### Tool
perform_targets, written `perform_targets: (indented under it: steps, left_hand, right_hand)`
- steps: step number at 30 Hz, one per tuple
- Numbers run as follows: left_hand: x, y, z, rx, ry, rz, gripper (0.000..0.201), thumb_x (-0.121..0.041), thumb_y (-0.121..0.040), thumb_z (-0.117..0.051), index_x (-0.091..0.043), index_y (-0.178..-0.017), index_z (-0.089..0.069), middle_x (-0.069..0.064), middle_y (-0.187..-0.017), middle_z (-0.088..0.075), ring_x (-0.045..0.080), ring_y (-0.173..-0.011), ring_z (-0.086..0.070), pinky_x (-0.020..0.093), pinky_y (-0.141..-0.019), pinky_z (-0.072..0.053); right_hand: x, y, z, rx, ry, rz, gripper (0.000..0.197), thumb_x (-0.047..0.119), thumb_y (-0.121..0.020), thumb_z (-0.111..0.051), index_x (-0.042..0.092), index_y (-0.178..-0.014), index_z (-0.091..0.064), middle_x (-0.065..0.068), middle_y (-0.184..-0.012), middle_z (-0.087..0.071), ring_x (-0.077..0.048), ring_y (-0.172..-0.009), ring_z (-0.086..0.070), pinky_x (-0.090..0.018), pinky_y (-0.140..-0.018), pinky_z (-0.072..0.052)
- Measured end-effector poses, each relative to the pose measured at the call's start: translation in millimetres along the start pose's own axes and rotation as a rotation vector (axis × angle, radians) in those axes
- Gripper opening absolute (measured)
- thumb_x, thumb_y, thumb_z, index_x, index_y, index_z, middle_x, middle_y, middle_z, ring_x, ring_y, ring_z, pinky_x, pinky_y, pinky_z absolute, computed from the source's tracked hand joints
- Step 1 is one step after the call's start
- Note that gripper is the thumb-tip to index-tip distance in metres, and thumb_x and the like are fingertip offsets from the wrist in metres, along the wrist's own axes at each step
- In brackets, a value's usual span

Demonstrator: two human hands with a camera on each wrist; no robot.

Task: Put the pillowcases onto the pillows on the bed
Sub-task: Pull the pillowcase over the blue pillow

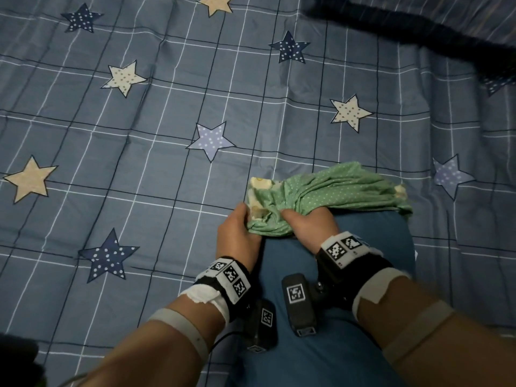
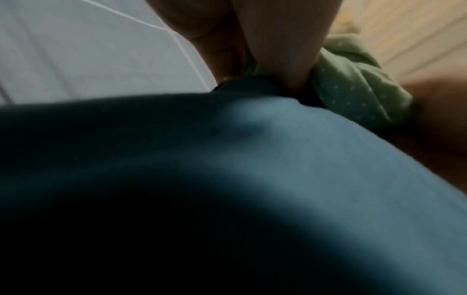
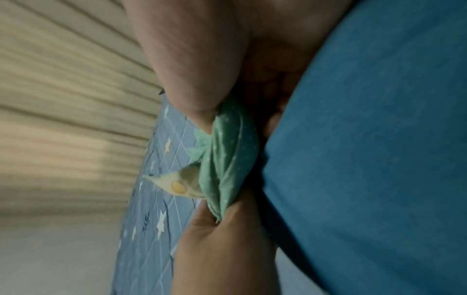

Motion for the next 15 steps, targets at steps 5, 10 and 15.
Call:
perform_targets:
  steps: [5, 10, 15]
  left_hand:
    - [16, 6, -7, 0.124, 0.118, 0.044, 0.029, -0.008, -0.086, -0.067, -0.024, -0.11, -0.07, -0.015, -0.091, -0.071, -0.002, -0.086, -0.064, 0.004, -0.073, -0.045]
    - [24, 11, -13, 0.244, 0.072, 0.047, 0.036, -0.014, -0.093, -0.058, -0.022, -0.128, -0.061, -0.004, -0.114, -0.07, 0.009, -0.104, -0.064, 0.014, -0.088, -0.046]
    - [17, 17, -13, 0.292, 0.069, 0.018, 0.046, -0.012, -0.096, -0.054, -0.023, -0.14, -0.051, 0.0, -0.121, -0.069, 0.014, -0.111, -0.063, 0.025, -0.095, -0.049]
  right_hand:
    - [22, 18, 6, -0.104, 0.31, 0.326, 0.033, 0.036, -0.087, -0.066, 0.006, -0.098, -0.072, -0.012, -0.102, -0.073, -0.032, -0.096, -0.066, -0.033, -0.083, -0.052]
    - [31, 21, -6, 0.007, 0.555, 0.398, 0.039, 0.04, -0.095, -0.055, 0.004, -0.101, -0.071, -0.016, -0.102, -0.071, -0.035, -0.096, -0.065, -0.037, -0.082, -0.053]
    - [33, 20, 5, -0.073, 0.408, 0.366, 0.034, 0.033, -0.092, -0.062, 0.001, -0.1, -0.07, -0.017, -0.103, -0.071, -0.034, -0.099, -0.065, -0.033, -0.086, -0.052]
Point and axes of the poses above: each hand's wrist, its own y-axis away from the middle knuckle, its own z-axis out of the back of the hand, x = y × z, the point moved 7 cm from there along -y, towards the middle knuckle
